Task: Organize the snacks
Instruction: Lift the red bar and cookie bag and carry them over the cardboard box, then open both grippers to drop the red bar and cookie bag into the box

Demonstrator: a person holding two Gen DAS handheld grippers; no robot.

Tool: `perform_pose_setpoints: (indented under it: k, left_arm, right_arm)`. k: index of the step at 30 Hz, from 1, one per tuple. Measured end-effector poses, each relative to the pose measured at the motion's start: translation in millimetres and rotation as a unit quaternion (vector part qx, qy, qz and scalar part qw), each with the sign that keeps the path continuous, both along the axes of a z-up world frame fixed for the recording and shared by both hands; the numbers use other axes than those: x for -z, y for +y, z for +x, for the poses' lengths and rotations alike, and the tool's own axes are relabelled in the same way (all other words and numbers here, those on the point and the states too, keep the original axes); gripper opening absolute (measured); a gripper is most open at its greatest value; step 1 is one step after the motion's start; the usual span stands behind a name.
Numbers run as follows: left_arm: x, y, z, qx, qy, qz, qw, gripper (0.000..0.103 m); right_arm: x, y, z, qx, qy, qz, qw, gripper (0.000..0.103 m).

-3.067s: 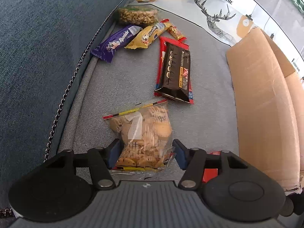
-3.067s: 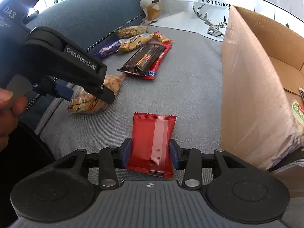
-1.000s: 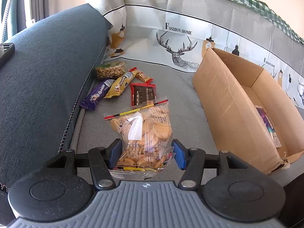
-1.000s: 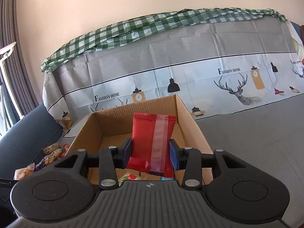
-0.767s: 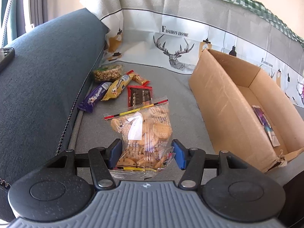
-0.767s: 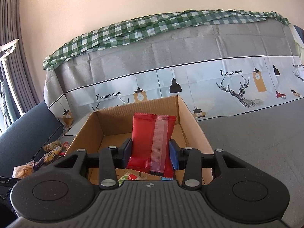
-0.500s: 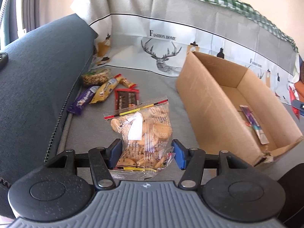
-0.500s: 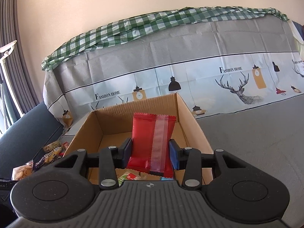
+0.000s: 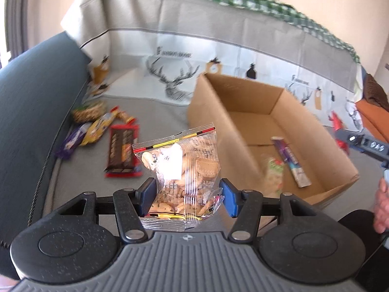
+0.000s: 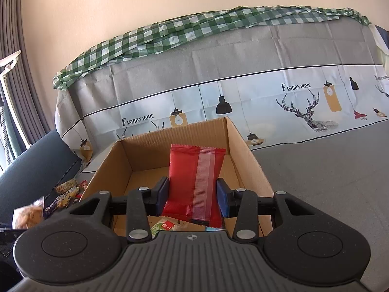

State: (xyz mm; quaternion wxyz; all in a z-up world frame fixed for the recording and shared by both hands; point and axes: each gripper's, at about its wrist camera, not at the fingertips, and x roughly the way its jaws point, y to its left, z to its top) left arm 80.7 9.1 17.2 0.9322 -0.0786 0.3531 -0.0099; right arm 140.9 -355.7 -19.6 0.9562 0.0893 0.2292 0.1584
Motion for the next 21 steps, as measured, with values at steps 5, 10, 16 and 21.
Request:
perform_pose_setpoints:
  k: [5,10,16,21]
  left_arm:
    - [-18,-28,11,0.031,-0.023,0.004,0.9992,0.062]
    - [-34,-61,30,0.059,-0.042,0.0,0.9974,0.062]
    - [-53,-101,52,0.091,-0.065,-0.005,0.9937,0.062]
    - [-60,-125,64,0.108,-0.075,-0.011,0.9912,0.062]
  right_arm:
    - [0,0,0,0.001,0.001,0.0,1.0,0.043]
    - [2,0,1,0.002,0.004,0.0,1.0,0.043]
    - [2,-2,1,0.004,0.005,0.001,1.0,0.043]
    - [3,-2,1,0.007,0.007,0.001,1.0,0.044]
